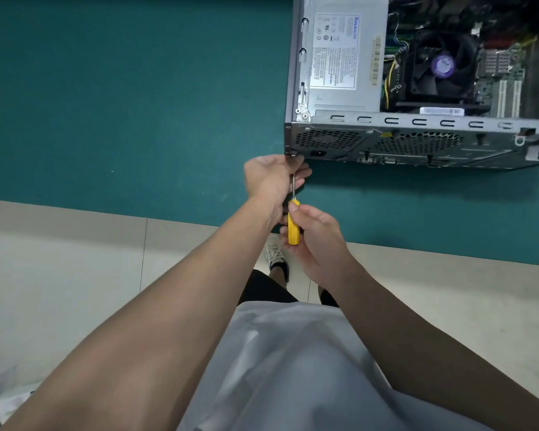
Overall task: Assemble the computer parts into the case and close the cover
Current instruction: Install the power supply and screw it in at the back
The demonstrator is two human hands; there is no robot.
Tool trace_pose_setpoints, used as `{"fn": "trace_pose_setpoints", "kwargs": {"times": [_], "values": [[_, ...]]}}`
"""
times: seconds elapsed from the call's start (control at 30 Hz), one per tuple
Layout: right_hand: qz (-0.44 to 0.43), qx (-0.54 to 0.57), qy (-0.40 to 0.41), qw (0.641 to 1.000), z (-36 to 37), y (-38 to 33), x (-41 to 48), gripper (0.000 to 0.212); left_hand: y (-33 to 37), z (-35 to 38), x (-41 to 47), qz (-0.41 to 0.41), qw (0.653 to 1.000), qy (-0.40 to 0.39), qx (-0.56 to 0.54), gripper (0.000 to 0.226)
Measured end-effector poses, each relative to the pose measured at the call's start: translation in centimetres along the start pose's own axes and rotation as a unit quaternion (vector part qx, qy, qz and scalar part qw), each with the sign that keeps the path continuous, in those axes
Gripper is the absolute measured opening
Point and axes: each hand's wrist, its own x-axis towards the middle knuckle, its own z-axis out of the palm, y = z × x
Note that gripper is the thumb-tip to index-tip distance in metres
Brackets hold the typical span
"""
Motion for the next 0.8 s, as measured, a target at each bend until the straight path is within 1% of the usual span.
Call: {"fn": "trace_pose_setpoints", "kwargs": {"times": [0.07, 0.17, 0.23, 0.3, 0.37, 0.43, 0.53, 0.57, 0.63, 0.7, 0.77, 0.8], "values": [[0.015, 0.046, -0.023, 0.999, -0.2, -0.1, -0.1, 0.012, -0.1, -0.1, 0.0, -0.011, 0.999, -0.031, -0.002, 0.004], [0.046, 0.106, -0.068, 0.991, -0.2, -0.3, -0.3, 0.013, 0.1, -0.2, -0.3, -0.031, 0.996, -0.079, -0.006, 0.007], [0.046, 0.134, -0.067, 0.988, 0.2, 0.1, -0.4, 0.012, 0.4, -0.2, -0.2, -0.028, 0.997, -0.07, 0.001, 0.007], [0.027, 0.152, -0.046, 0.987, 0.4, 0.5, -0.5, 0.011, 0.5, -0.2, -0.1, -0.025, 0.999, -0.047, -0.001, 0.007], [0.012, 0.156, -0.03, 0.987, 0.3, 0.7, -0.4, 0.01, 0.3, -0.1, -0.2, -0.026, 0.999, -0.032, -0.011, 0.007], [0.021, 0.146, -0.029, 0.989, 0.1, 0.4, -0.4, 0.017, 0.2, -0.1, -0.3, -0.022, 0.999, -0.027, -0.017, 0.007], [0.058, 0.145, -0.033, 0.987, -0.2, -0.2, -0.3, 0.027, 0.6, -0.4, -0.2, -0.032, 0.997, -0.061, -0.017, 0.002], [0.067, 0.148, -0.037, 0.986, -0.1, -0.3, -0.2, 0.028, 0.7, -0.6, -0.2, -0.041, 0.996, -0.075, -0.013, 0.005], [0.07, 0.159, -0.044, 0.984, 0.1, -0.4, -0.4, 0.026, 1.1, -0.7, -0.1, -0.047, 0.995, -0.085, -0.001, 0.006], [0.043, 0.165, -0.038, 0.985, 0.3, 0.0, -0.5, 0.016, 1.2, -0.6, -0.2, -0.032, 0.997, -0.064, 0.016, 0.009], [0.005, 0.14, -0.023, 0.99, 0.3, 0.4, -0.6, 0.009, 0.9, -0.3, -0.3, -0.019, 0.999, -0.04, 0.009, 0.008], [-0.005, 0.118, -0.013, 0.993, 0.3, 0.5, -0.5, 0.01, 0.7, -0.3, -0.4, -0.017, 0.999, -0.033, -0.001, 0.004]]}}
